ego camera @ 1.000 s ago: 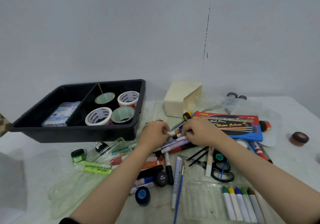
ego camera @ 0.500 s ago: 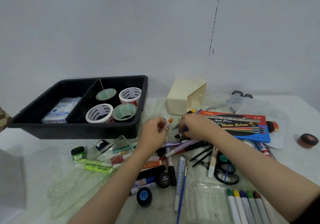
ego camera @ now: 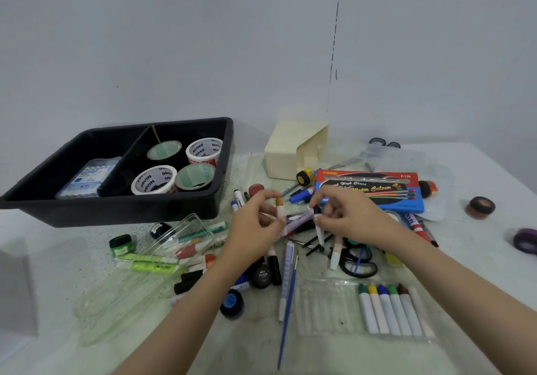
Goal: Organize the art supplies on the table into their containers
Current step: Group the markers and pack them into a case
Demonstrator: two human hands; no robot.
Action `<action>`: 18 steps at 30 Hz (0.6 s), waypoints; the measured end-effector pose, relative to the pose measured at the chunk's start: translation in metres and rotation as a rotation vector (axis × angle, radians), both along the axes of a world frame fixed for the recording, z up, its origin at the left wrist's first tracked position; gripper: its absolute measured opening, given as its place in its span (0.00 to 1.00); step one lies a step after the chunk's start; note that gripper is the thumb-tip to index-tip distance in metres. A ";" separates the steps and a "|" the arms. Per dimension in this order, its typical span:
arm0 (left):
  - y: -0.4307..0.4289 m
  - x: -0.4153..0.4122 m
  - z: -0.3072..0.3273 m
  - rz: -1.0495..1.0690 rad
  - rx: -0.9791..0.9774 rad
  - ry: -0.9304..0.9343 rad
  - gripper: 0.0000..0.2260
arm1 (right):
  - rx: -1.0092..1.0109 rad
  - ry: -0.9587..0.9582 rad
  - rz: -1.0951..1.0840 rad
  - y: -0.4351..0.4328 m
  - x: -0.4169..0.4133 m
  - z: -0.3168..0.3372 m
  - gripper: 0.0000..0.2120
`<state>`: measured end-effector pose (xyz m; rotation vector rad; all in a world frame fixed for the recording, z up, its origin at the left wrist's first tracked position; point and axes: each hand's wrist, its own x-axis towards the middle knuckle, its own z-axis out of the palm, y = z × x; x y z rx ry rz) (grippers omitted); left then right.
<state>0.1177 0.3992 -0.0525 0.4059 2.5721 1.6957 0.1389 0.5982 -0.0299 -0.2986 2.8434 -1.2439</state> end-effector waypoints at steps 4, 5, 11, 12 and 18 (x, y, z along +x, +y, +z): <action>0.009 0.026 -0.004 -0.090 0.039 -0.056 0.16 | 0.061 -0.165 0.000 0.006 0.038 -0.005 0.07; 0.011 0.032 -0.005 -0.110 0.039 -0.074 0.16 | 0.068 -0.182 -0.010 0.007 0.046 -0.008 0.08; 0.028 0.067 -0.024 -0.202 0.016 -0.165 0.18 | 0.232 -0.159 -0.100 0.013 0.086 -0.023 0.10; 0.031 0.073 -0.027 -0.217 -0.003 -0.171 0.18 | 0.215 -0.147 -0.112 0.014 0.090 -0.025 0.10; 0.037 0.084 -0.031 -0.187 -0.123 -0.098 0.16 | 0.242 -0.102 -0.116 0.012 0.099 -0.030 0.11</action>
